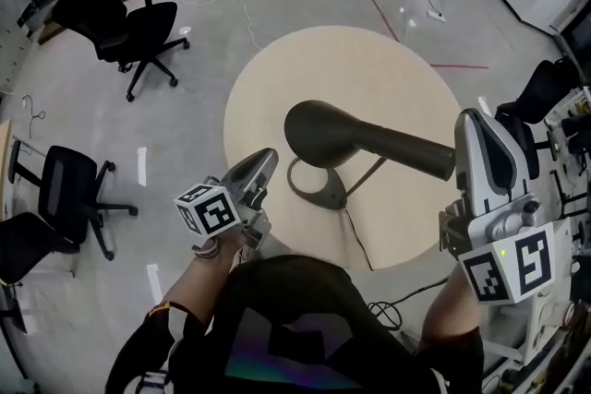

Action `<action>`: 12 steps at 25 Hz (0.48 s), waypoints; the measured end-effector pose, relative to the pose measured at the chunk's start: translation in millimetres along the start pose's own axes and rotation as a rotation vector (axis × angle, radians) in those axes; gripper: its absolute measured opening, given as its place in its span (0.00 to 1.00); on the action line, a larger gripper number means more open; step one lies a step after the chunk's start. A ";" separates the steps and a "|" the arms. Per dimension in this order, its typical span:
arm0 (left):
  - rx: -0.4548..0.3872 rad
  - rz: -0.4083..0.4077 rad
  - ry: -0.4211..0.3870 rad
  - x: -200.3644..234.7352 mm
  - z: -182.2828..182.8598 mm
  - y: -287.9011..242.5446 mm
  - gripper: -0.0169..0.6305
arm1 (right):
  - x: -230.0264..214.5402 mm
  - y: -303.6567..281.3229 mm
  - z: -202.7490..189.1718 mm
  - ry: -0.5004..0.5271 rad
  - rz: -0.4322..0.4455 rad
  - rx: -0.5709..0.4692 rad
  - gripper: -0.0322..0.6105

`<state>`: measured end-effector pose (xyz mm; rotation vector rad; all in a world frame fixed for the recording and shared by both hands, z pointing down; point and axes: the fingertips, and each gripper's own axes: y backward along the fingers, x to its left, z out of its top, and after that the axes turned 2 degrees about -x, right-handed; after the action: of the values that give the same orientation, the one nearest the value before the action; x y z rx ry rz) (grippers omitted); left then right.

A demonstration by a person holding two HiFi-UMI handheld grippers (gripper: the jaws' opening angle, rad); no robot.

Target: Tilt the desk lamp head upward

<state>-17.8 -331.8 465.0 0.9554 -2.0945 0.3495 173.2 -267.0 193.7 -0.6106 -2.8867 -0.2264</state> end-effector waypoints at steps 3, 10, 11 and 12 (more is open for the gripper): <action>0.008 -0.050 0.067 4.9 2.3 -8.9 0.15 | -12.1 -12.5 -1.7 0.006 -0.034 0.034 0.07; 0.069 -0.113 0.120 14.4 2.9 -27.6 0.20 | -18.9 -34.3 -13.2 0.021 -0.064 0.097 0.07; 0.073 -0.119 0.128 14.6 4.4 -30.1 0.20 | -20.0 -37.0 -14.2 0.022 -0.067 0.104 0.07; 0.075 -0.126 0.136 15.2 6.1 -32.5 0.20 | -21.2 -39.7 -15.5 0.021 -0.070 0.112 0.07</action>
<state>-3.5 -364.9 470.3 1.0716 -1.9005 0.4187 178.2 -313.9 200.0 -0.4855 -2.8794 -0.0800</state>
